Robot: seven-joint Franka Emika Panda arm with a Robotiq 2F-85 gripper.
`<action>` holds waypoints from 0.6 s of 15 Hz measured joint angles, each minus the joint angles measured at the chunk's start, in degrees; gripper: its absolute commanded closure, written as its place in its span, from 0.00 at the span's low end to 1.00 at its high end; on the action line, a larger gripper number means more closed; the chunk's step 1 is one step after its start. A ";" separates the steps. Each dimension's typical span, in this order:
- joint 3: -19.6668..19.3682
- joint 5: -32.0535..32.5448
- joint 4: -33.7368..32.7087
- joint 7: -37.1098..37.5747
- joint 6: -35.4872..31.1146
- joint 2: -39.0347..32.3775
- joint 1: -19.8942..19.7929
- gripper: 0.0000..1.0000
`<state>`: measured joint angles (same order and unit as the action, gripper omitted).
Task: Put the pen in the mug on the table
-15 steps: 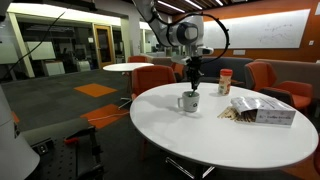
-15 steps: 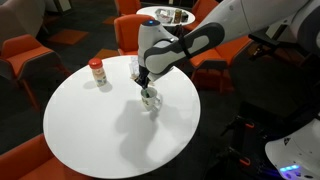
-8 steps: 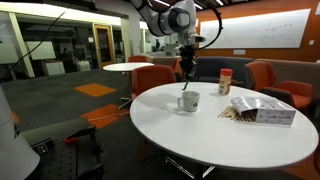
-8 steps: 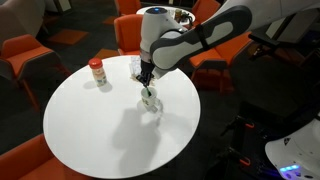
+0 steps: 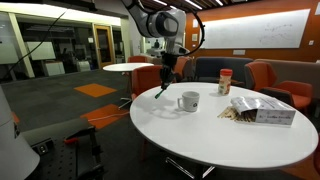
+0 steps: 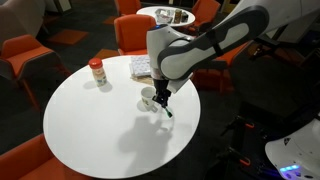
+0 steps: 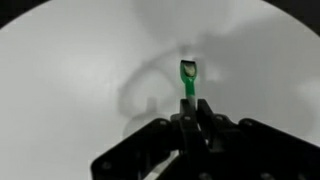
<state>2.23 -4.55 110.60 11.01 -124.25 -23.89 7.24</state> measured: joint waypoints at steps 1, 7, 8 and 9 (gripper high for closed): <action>-0.01 0.05 1.53 -0.34 0.02 0.01 -0.02 1.00; -0.52 0.09 5.90 -0.53 -0.77 -4.11 -1.64 1.00; -0.68 0.09 5.55 -0.56 -2.05 -5.36 -2.24 1.00; -0.76 0.09 5.12 -0.68 -3.59 -6.58 -2.88 0.99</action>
<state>1.47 -4.47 115.72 10.33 -127.84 -30.47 4.36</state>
